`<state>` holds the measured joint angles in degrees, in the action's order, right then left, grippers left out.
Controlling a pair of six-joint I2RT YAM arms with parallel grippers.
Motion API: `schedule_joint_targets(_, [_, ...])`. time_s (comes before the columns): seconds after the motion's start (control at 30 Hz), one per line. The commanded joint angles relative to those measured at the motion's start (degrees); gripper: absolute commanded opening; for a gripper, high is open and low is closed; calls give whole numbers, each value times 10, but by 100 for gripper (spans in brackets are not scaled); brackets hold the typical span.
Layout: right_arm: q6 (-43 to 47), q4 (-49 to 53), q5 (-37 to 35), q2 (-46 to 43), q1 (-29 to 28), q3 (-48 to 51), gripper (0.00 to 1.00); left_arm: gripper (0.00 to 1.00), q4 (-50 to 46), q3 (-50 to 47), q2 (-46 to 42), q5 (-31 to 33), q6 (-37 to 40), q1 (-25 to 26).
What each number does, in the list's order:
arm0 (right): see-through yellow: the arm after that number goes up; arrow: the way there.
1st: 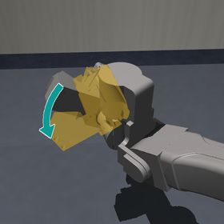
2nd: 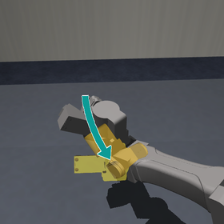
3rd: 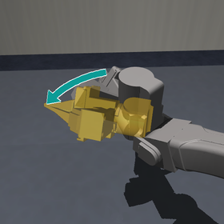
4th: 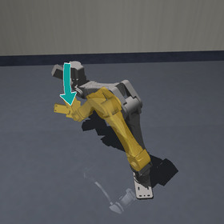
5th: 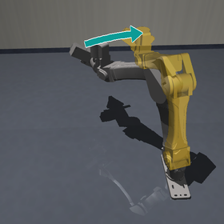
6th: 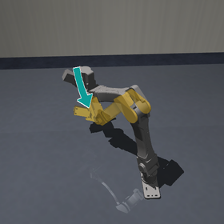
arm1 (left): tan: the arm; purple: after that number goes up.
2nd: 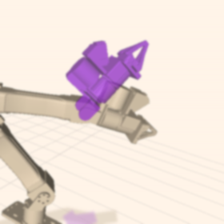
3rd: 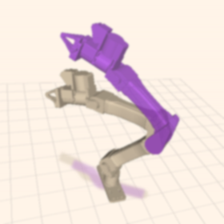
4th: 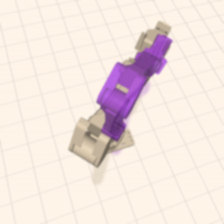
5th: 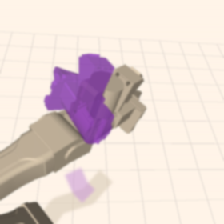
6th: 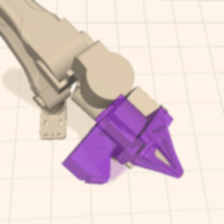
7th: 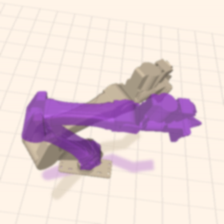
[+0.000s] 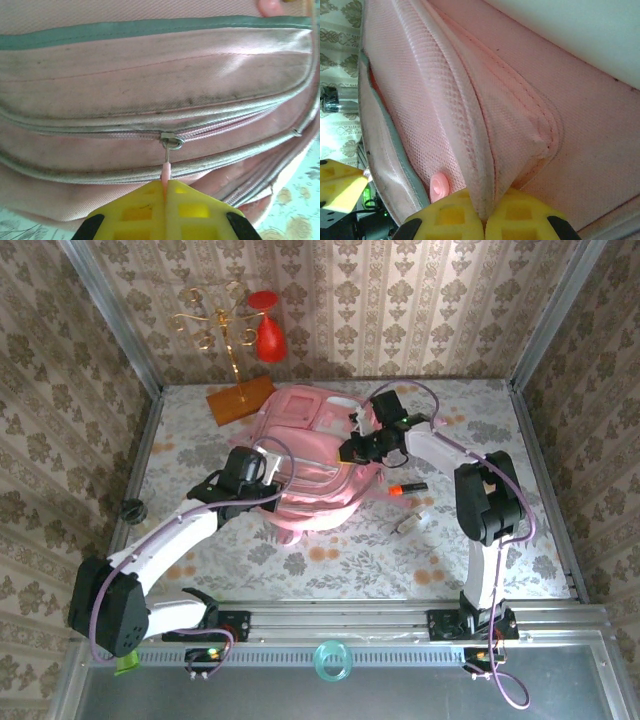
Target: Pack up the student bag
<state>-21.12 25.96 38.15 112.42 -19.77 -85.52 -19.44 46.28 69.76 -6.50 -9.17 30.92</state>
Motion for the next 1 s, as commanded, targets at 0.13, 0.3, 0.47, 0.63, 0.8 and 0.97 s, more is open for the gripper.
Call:
schedule_joint_targets(0.13, [-52,-85,-30,-49,25,53,28,0,-21,-8,1,-51,-11,22])
schedule_joint_targets(0.3, [-120,-159,-42,-84,5,143,44,0,-22,-7,13,-43,-7,28])
schedule_joint_targets(0.47, [-153,-213,-46,-94,-21,177,45,0,3,-21,29,-41,-9,32])
schedule_joint_targets(0.63, [-161,-226,-64,-79,-38,171,45,0,22,-33,45,-39,-11,34])
schedule_joint_targets(0.8, [-160,-224,-76,-65,-52,159,32,0,42,-43,52,-30,-14,37])
schedule_joint_targets(0.97, [-167,-233,-86,-74,-55,163,15,12,41,-42,69,-34,-16,39])
